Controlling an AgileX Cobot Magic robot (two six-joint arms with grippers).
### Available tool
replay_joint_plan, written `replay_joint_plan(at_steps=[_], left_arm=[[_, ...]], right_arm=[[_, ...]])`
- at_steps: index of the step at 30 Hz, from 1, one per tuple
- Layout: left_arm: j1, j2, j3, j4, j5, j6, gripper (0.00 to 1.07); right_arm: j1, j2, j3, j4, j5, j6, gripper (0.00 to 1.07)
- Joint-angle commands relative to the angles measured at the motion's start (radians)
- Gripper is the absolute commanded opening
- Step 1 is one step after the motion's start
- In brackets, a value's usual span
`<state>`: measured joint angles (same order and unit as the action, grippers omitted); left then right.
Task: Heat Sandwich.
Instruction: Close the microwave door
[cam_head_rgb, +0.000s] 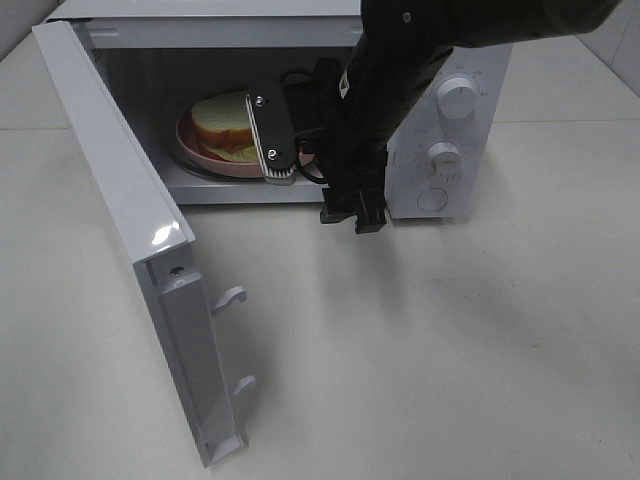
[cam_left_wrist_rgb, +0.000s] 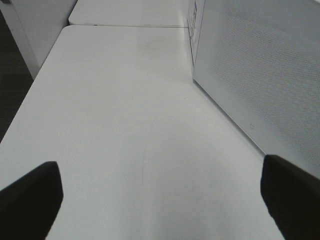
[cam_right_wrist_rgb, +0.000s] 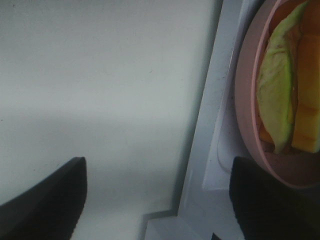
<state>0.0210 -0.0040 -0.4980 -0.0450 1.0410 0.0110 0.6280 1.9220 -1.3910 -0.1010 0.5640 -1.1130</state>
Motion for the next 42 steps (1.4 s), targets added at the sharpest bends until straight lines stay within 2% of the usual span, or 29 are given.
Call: replay_joint_plan(at_steps=[1, 25, 36, 42], left_arm=[[0.003, -0.028, 0.002, -0.003, -0.006, 0.002, 1.01], [0.003, -0.028, 0.002, -0.003, -0.006, 0.002, 1.01], [0.003, -0.028, 0.002, -0.003, -0.006, 0.002, 1.01], [0.003, -0.028, 0.002, -0.003, -0.006, 0.002, 1.01]], right_arm=[[0.003, -0.055, 0.044, -0.001, -0.007, -0.005, 0.76], [0.003, -0.415, 0.381, -0.003, 0.056, 0.29, 0.76], [0.003, -0.608, 0.498, -0.034, 0.15, 0.603, 0.76], [0.003, -0.689, 0.507, -0.034, 0.279, 0.794, 0.76]])
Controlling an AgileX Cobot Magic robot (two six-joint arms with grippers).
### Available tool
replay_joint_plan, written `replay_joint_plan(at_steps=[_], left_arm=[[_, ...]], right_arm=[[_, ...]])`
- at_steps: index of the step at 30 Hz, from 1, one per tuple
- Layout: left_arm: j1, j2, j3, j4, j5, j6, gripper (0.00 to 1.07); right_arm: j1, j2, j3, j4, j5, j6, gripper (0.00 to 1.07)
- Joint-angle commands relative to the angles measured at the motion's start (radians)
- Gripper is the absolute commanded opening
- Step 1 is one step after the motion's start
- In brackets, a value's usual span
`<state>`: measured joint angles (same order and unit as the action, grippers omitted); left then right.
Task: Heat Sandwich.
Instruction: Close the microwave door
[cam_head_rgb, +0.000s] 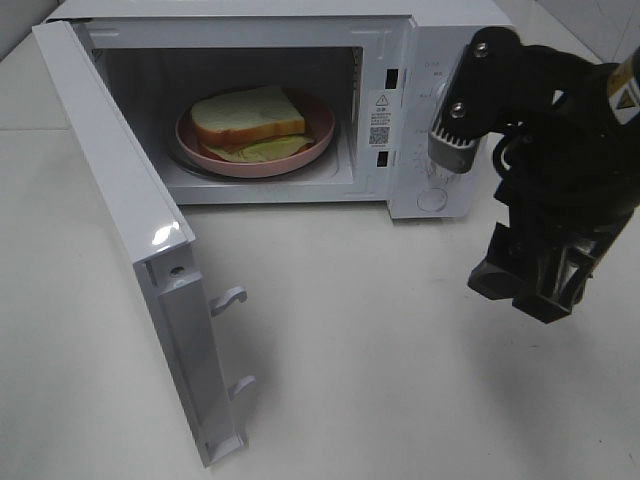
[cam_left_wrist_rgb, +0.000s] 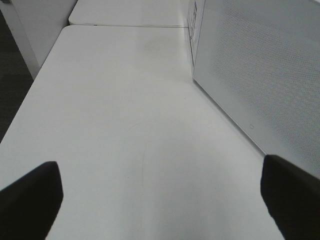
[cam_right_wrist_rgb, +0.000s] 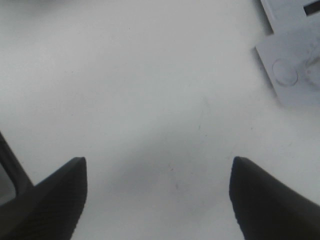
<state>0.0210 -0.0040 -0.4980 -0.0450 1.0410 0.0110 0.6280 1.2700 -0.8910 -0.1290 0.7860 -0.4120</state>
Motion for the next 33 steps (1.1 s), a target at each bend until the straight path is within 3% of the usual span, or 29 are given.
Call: replay_joint_plan(at_steps=[1, 17, 23, 33], left_arm=[[0.003, -0.028, 0.002, -0.003, -0.006, 0.002, 1.01], [0.003, -0.028, 0.002, -0.003, -0.006, 0.002, 1.01], [0.003, -0.028, 0.002, -0.003, -0.006, 0.002, 1.01], [0.003, -0.028, 0.002, -0.003, -0.006, 0.002, 1.01]], right_arm=[[0.003, -0.061, 0.007, -0.006, 0.089, 0.169, 0.76], [0.003, -0.24, 0.01, -0.026, 0.338, 0.36, 0.76], [-0.004, -0.331, 0.064, -0.027, 0.369, 0.373, 0.76], [-0.197, -0.514, 0.191, -0.022, 0.349, 0.378, 0.76]])
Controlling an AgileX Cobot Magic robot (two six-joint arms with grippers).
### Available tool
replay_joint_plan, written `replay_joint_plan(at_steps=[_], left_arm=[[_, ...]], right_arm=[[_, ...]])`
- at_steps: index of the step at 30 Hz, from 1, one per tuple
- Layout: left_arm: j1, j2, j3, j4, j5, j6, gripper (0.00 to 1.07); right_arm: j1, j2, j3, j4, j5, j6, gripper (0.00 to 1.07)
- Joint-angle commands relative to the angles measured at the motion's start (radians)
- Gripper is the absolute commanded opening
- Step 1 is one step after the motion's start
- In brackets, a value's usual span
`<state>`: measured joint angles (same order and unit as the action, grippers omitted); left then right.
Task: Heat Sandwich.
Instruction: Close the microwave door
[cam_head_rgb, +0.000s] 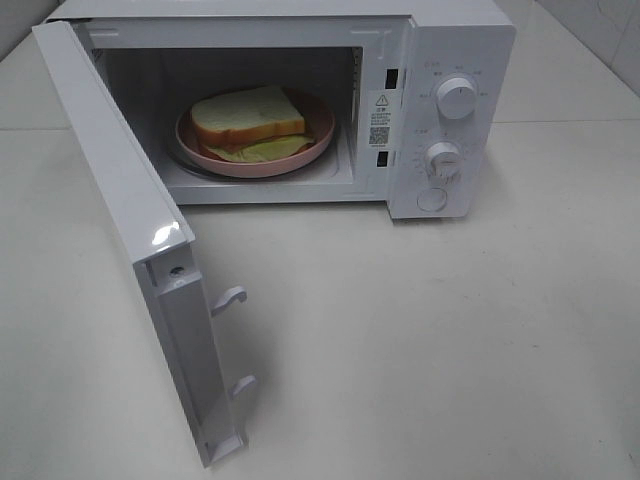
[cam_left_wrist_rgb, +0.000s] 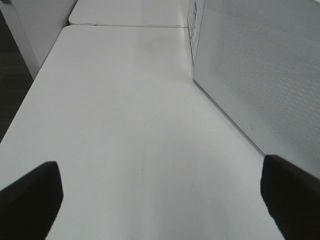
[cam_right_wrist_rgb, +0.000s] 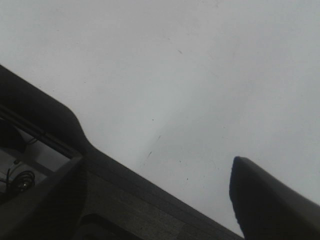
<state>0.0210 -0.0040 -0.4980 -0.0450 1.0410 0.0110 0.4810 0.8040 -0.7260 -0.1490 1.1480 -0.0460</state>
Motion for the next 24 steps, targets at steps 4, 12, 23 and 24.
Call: replay_joint_plan(at_steps=[4, 12, 23, 24], left_arm=[[0.003, -0.028, 0.002, -0.003, -0.006, 0.002, 1.01], [0.003, -0.028, 0.002, -0.003, -0.006, 0.002, 1.01], [0.003, -0.028, 0.002, -0.003, -0.006, 0.002, 1.01], [0.003, -0.028, 0.002, -0.003, -0.006, 0.002, 1.01]], right_arm=[[-0.117, -0.13, 0.066, 0.001, -0.041, 0.032, 0.76], [-0.234, -0.327, 0.157, 0.004, -0.063, 0.046, 0.76], [-0.389, -0.594, 0.211, 0.033, -0.092, 0.054, 0.76], [-0.389, -0.594, 0.211, 0.033, -0.092, 0.054, 0.76]])
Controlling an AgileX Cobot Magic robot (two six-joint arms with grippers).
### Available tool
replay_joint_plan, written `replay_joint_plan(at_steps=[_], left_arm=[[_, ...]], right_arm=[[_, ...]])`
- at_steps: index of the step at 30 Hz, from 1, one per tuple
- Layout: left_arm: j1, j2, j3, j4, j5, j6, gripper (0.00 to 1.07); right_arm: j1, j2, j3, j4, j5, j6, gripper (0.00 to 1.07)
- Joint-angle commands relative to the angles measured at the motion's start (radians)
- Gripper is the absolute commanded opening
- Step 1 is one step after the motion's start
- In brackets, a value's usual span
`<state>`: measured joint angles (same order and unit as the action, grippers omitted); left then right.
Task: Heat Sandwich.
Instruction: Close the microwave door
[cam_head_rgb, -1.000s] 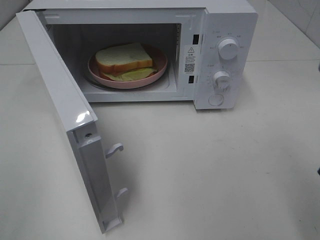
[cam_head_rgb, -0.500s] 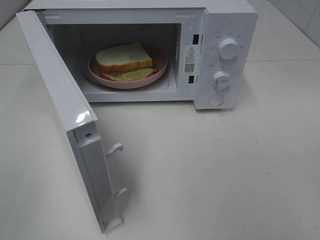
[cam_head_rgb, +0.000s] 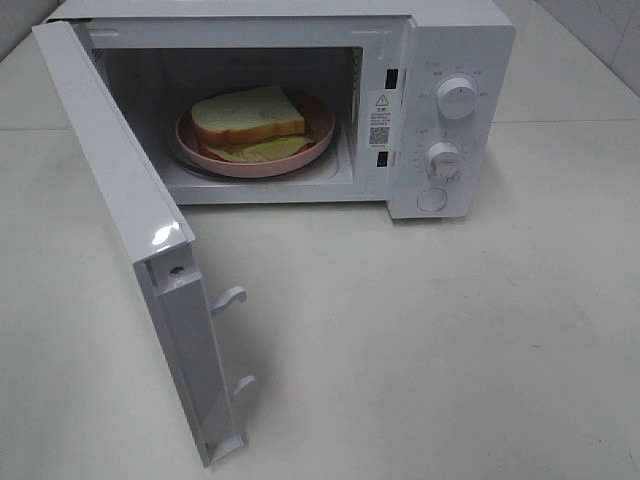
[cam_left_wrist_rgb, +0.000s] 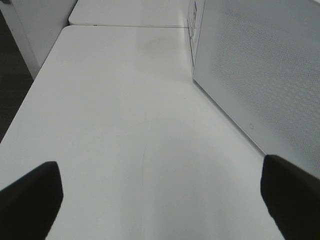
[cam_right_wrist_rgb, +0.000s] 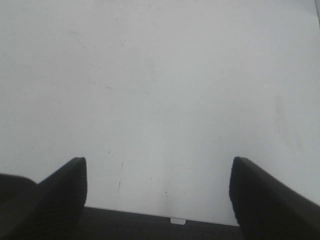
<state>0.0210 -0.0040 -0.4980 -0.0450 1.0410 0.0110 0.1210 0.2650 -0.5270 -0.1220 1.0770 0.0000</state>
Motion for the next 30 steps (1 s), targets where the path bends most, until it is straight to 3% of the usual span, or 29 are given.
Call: replay_joint_plan(at_steps=[1, 14, 30], left_arm=[[0.003, -0.028, 0.002, -0.003, -0.006, 0.002, 1.01], [0.003, -0.028, 0.002, -0.003, -0.006, 0.002, 1.01], [0.003, -0.028, 0.002, -0.003, -0.006, 0.002, 1.01]], right_arm=[[-0.054, -0.102, 0.017, 0.011, -0.033, 0.008, 0.76], [-0.11, -0.292, 0.022, 0.028, -0.041, 0.0, 0.76], [-0.11, -0.294, 0.023, 0.029, -0.041, 0.005, 0.76]])
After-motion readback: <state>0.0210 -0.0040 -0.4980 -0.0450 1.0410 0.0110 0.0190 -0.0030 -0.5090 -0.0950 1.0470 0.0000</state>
